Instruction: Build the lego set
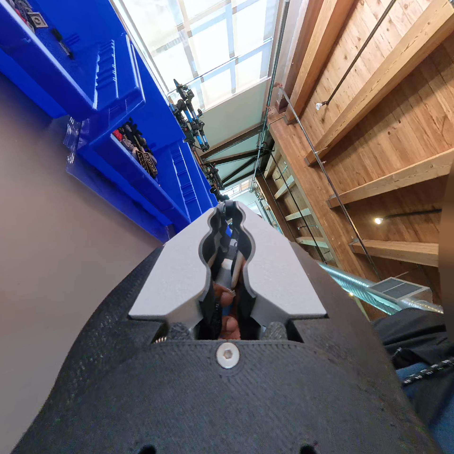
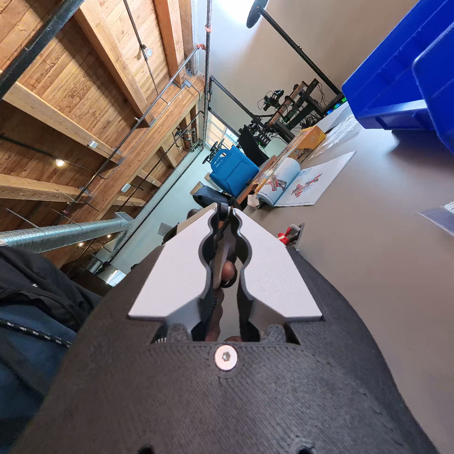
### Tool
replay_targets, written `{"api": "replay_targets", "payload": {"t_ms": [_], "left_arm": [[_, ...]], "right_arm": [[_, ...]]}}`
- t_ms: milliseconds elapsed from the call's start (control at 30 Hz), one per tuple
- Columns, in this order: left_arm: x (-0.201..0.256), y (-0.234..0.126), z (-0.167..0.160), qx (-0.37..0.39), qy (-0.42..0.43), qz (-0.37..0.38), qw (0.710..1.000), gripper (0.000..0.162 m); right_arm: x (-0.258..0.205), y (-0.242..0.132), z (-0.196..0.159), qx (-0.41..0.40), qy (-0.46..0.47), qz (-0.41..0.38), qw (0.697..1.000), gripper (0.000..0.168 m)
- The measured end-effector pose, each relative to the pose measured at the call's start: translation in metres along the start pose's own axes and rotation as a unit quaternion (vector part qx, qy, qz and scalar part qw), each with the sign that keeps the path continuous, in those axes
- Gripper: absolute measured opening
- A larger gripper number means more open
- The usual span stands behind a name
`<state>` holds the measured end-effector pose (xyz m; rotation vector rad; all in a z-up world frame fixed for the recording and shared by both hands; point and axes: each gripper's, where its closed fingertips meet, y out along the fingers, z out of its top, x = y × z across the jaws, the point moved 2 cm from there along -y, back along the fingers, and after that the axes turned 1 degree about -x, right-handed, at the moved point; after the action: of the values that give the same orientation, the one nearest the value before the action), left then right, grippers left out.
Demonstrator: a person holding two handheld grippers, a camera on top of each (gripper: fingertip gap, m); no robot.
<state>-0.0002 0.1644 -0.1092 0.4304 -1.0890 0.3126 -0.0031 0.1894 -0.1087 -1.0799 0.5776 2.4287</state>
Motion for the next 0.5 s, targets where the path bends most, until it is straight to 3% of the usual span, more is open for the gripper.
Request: {"api": "replay_targets", "payload": {"t_ms": [500], "left_arm": [[0.016, 0.002, -0.001, -0.015, 0.040, -0.044, 0.998, 0.009]], "right_arm": [[-0.014, -0.003, 0.006, -0.012, -0.038, 0.031, 0.999, 0.015]]}}
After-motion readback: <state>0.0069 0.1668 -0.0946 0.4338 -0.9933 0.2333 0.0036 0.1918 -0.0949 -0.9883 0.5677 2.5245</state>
